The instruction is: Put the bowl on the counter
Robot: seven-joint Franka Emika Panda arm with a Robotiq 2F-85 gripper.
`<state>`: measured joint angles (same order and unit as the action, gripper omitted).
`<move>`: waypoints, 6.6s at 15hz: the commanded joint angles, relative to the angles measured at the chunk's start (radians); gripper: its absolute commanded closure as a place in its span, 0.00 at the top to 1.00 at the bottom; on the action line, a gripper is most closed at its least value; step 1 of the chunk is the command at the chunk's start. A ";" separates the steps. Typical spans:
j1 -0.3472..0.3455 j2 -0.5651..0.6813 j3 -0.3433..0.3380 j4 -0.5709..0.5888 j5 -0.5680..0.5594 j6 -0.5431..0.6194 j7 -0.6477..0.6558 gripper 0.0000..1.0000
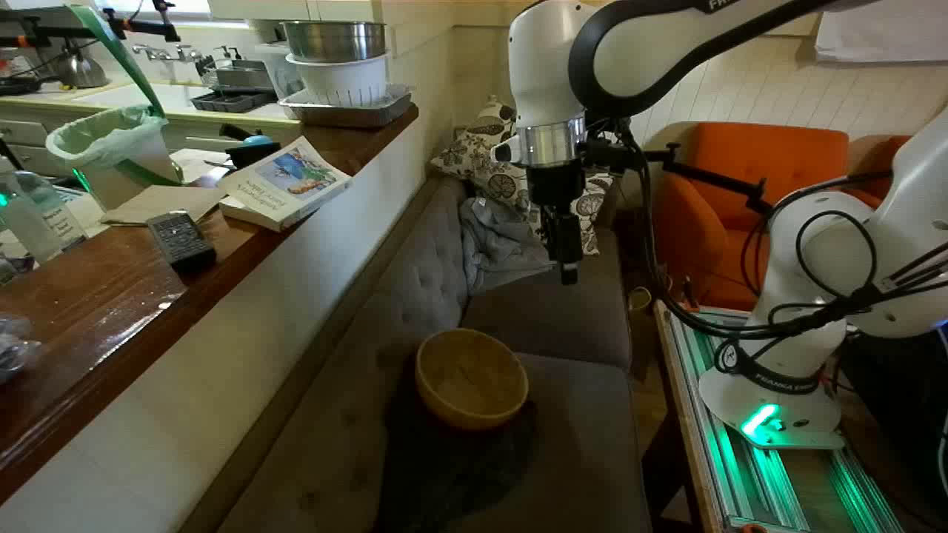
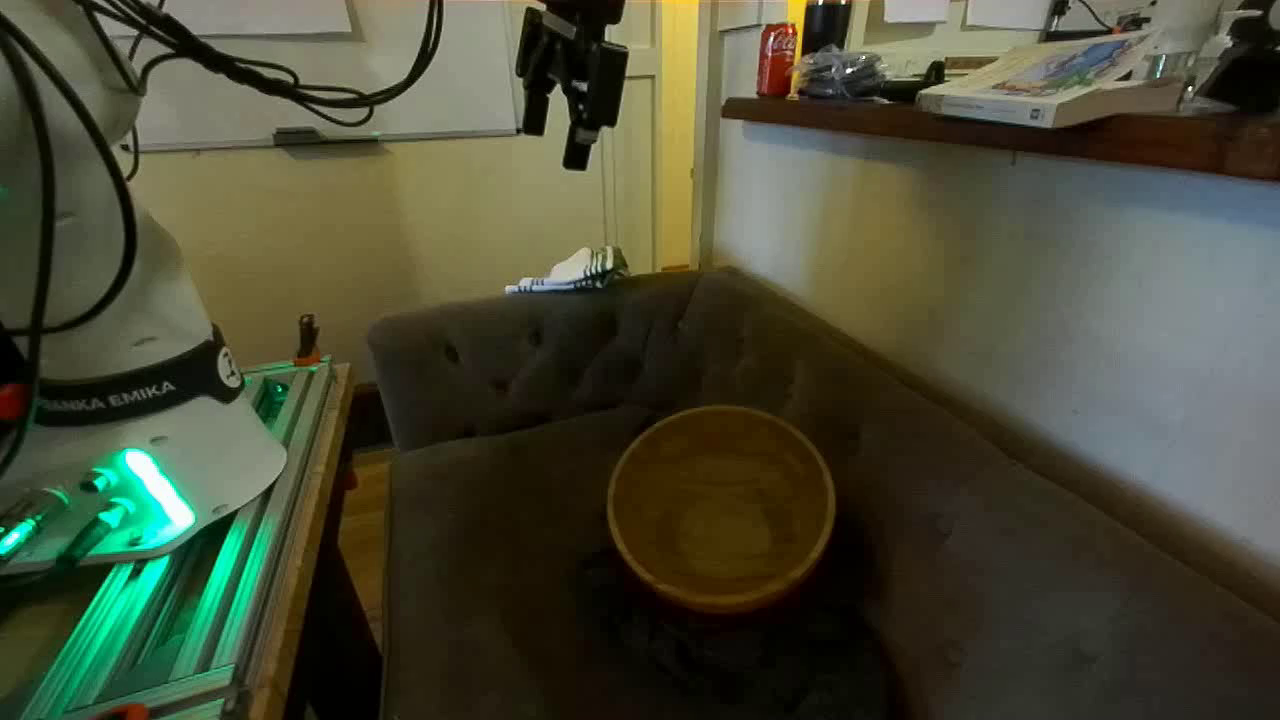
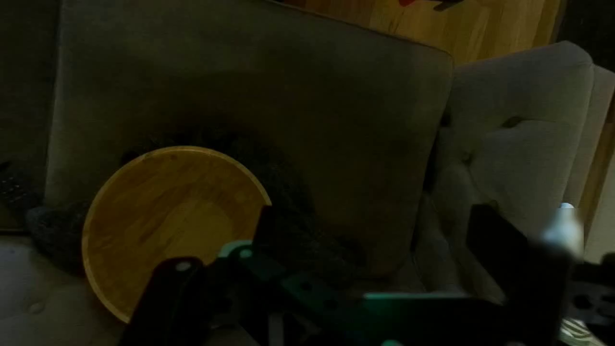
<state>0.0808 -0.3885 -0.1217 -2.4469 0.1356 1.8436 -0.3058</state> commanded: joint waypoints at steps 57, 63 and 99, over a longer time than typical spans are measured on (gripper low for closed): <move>0.061 0.649 0.232 -0.080 0.384 1.309 0.336 1.00; 0.264 0.855 -0.065 -0.017 0.209 1.361 0.338 1.00; 0.264 1.171 -0.061 0.185 0.031 1.424 0.419 0.72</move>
<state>0.3388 0.7789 -0.1751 -2.2625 0.1767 3.2581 0.0948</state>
